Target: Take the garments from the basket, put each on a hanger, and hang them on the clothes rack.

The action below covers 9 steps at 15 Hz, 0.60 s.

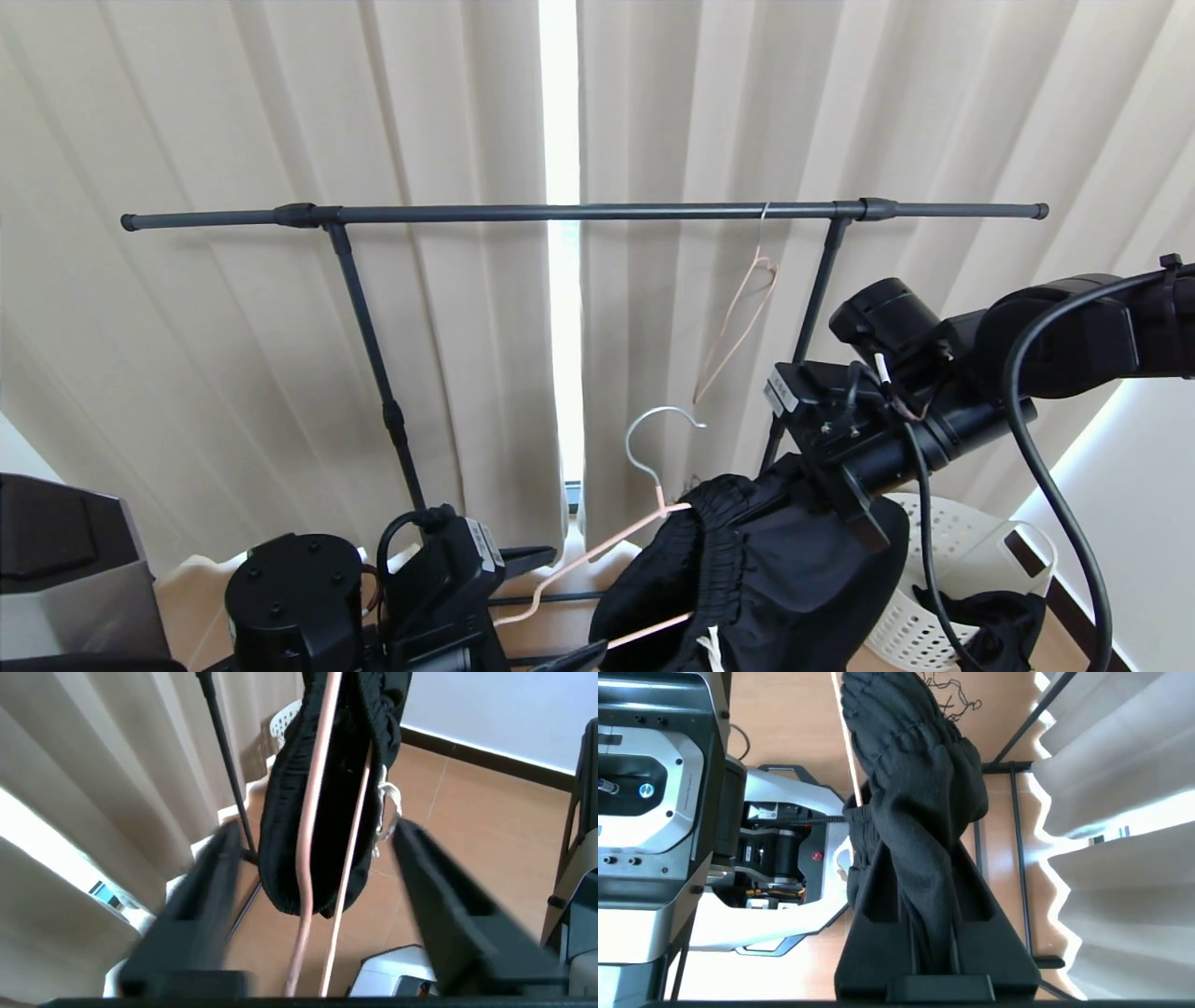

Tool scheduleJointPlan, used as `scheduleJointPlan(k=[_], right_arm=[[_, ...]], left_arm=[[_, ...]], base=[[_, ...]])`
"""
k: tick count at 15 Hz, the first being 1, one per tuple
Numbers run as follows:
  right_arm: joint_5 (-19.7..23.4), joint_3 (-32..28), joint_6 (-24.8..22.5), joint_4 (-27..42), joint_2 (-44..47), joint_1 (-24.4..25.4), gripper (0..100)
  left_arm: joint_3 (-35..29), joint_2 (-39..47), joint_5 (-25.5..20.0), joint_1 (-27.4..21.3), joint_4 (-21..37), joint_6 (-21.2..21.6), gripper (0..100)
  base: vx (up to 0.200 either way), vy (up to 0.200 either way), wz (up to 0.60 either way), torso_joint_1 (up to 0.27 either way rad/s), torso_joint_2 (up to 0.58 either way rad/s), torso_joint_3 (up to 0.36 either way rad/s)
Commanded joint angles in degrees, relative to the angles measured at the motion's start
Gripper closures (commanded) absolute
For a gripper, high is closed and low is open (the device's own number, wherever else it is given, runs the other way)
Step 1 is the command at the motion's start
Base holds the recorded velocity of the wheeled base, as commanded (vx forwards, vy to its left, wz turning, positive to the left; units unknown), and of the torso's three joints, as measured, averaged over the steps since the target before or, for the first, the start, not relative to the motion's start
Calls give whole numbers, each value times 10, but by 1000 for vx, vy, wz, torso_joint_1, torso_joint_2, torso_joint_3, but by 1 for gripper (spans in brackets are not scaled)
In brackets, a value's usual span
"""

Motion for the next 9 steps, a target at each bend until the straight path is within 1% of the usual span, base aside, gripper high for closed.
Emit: scheduleJointPlan(k=[1, 3, 4, 5, 6, 7, 9], right_arm=[[-1, 9, 0, 0, -14, 1, 100], [-4, 16, 0, 0, -31, 1, 100], [-5, 17, 7, 0, -41, 1, 100], [-9, 16, 12, 0, -47, 1, 100], [-14, 16, 13, -1, -50, 2, 100], [-21, 16, 15, -1, -60, 7, 100], [-29, 17, 22, 0, -67, 8, 100]], left_arm=[[-5, 3, 0, 12, 0, -2, 0], [-25, 8, -26, 45, 0, -41, 0], [-30, 7, -47, 62, 0, -64, 0], [-31, 4, -78, 82, 0, -88, 0], [-35, 0, -99, 97, 0, -101, 0], [-40, -12, -124, 120, 0, -124, 0], [-41, -37, -165, 140, 0, -169, 0]], base=[[0, 0, 0, 0, 0, 0], [0, 0, 0, 0, 0, 0], [0, 0, 0, 0, 0, 0], [0, 0, 0, 0, 0, 0], [0, 0, 0, 0, 0, 0], [0, 0, 0, 0, 0, 0], [0, 0, 0, 0, 0, 0]])
